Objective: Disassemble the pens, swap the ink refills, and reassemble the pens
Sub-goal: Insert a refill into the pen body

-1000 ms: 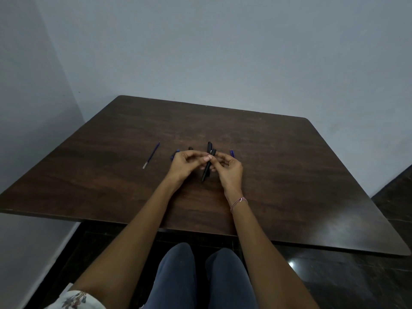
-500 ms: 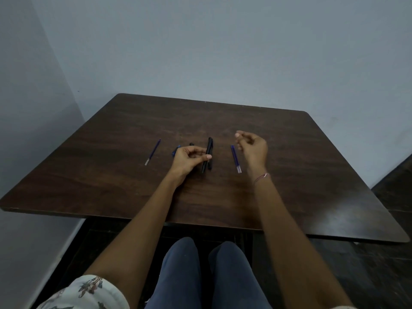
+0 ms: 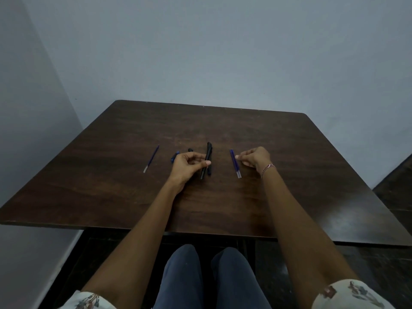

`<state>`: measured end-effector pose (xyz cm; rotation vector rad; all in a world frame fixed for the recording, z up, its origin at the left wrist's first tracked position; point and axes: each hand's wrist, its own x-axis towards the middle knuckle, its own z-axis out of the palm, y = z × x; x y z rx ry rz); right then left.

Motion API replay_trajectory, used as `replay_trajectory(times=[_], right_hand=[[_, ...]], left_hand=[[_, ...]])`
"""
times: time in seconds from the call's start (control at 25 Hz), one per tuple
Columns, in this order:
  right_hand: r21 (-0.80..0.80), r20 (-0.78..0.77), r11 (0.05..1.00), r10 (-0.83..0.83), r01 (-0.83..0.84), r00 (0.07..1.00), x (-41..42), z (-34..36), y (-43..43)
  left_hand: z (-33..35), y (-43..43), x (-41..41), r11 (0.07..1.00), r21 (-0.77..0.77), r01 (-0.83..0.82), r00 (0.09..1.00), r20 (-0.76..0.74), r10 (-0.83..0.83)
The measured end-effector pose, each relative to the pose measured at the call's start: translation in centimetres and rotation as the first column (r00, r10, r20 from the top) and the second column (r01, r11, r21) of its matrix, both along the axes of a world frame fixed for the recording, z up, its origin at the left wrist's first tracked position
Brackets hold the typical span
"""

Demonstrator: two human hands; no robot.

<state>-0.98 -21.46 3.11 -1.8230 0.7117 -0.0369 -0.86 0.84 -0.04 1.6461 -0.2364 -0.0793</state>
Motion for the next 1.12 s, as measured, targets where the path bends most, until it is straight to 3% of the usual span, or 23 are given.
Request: replay_trajectory(times=[0.52,0.8,0.92,1.12], right_hand=[[-0.079,0.018,0.997,-0.024,0.025,1.0,0.3,-0.5,-0.2],[-0.253,0.012,0.967,0.025,-0.021,1.0,0.1,-0.2,-0.4],[-0.393,-0.013,0.917,0.064,-0.064,0.998,-0.1,0.1,-0.5],[-0.651,-0.151,0.734,0.122,-0.192,0.981,-0.3,0.8,-0.4]], left_hand=[[-0.1,0.0,0.0,1.0,0.007,-0.005,1.0,0.029,0.005],[-0.1,0.0,0.1,0.999,0.03,-0.013,0.999,0.032,0.012],[-0.1,-0.1,0.1,1.0,0.023,-0.02,0.999,0.039,0.019],[-0.1,0.0,0.0,1.0,0.009,-0.026,0.998,0.05,0.025]])
